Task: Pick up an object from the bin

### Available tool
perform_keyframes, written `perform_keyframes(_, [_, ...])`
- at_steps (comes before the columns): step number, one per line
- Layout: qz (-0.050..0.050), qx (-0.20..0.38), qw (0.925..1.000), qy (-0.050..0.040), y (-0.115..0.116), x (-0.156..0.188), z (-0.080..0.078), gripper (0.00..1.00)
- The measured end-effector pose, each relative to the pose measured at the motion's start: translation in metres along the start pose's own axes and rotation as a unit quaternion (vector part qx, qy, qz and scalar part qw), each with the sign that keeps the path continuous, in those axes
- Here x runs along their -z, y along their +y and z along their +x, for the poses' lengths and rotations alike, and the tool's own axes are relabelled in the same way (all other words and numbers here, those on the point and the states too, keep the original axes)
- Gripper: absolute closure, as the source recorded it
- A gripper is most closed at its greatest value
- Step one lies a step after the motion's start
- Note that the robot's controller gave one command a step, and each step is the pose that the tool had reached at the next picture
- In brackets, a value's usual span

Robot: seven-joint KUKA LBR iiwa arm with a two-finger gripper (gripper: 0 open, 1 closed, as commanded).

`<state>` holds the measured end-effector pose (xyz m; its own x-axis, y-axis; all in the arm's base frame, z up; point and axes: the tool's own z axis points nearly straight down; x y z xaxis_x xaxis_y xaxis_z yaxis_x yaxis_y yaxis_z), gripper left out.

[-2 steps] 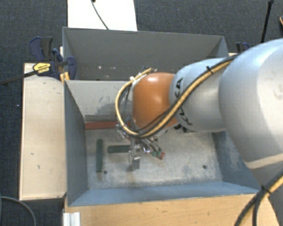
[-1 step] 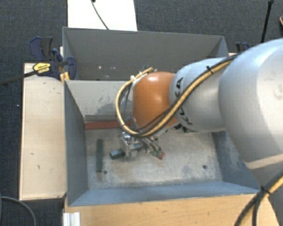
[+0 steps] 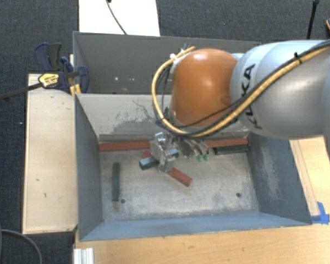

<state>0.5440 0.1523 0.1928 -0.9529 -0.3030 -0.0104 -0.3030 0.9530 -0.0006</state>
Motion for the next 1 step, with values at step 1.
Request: perform_keyframes(1, [0.000,0.128,0.9917,0.0006,-0.0013,0.0464,-0.0237,1.00])
